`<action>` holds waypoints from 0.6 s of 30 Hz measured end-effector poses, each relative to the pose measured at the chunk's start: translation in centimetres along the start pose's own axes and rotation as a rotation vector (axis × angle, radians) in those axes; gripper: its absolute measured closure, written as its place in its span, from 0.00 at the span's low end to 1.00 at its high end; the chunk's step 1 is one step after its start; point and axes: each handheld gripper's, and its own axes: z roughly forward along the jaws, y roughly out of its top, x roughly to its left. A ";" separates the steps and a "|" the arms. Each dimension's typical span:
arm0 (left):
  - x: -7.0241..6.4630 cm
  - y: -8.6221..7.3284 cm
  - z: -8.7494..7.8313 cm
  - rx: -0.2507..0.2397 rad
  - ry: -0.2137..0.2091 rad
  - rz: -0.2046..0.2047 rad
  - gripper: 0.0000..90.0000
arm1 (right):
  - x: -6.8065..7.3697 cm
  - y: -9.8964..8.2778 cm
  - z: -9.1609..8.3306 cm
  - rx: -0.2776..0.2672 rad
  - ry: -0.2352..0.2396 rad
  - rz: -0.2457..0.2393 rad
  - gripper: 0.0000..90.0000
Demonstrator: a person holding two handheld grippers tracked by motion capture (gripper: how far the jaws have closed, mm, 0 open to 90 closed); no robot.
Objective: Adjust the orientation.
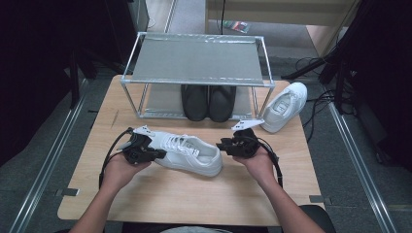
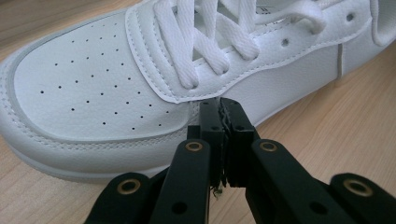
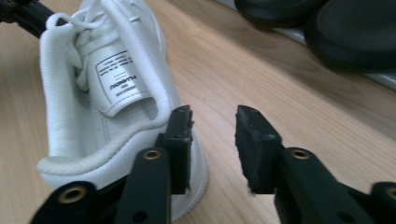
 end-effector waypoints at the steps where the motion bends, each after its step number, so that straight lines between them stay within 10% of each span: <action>1: 0.1 0.0 0.0 0.000 -0.004 -0.001 0.99 | 0.1 0.0 0.0 0.001 -0.002 0.000 0.79; 18: 1.0 0.8 0.6 -0.002 -0.044 -0.007 1.00 | 1.4 -0.7 -0.7 0.036 0.069 0.017 1.00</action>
